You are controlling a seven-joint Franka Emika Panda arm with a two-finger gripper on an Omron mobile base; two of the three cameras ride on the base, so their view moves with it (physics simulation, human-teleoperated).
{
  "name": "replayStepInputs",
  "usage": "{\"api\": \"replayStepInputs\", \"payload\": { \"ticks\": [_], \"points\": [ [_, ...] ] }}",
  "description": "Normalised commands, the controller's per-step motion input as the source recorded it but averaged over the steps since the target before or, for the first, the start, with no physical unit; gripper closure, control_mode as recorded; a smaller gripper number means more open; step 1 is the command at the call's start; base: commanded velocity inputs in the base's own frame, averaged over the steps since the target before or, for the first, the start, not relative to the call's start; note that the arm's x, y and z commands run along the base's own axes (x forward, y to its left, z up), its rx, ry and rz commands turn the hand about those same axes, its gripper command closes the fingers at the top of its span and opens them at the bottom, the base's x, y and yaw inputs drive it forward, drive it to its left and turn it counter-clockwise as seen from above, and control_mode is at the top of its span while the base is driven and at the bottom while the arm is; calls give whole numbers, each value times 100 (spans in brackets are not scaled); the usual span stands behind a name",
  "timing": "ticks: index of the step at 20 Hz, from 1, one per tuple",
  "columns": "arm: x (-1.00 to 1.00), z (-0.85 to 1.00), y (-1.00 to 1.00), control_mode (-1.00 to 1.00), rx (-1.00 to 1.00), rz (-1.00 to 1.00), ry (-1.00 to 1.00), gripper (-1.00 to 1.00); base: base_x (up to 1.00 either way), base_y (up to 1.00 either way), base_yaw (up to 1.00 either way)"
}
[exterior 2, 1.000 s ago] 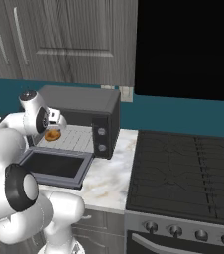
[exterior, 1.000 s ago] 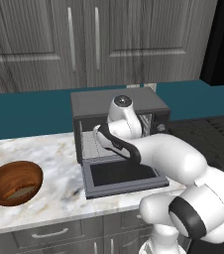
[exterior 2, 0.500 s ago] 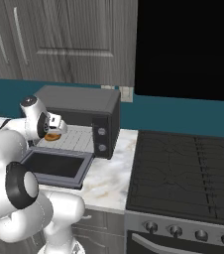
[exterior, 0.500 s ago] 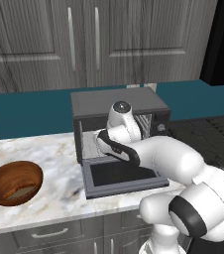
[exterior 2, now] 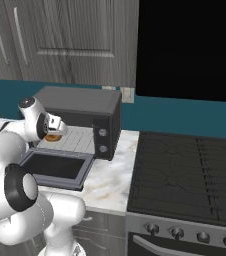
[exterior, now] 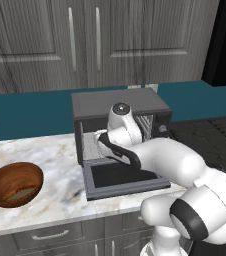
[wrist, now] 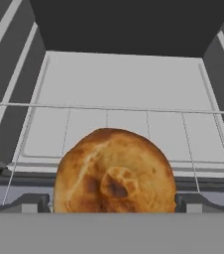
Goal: Pick up the heated bread from the toaster oven and place it in the bowl. Then move the bread bowl to the dining counter.
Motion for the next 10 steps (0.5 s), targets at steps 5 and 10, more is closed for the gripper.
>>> {"api": "replayStepInputs", "payload": {
  "ticks": [5,10],
  "points": [
    [-5,0,0,-100,0,0,-3,-100,0,0,0],
    [0,-8,0,-100,0,-1,0,-100,0,0,0]
  ]
}}
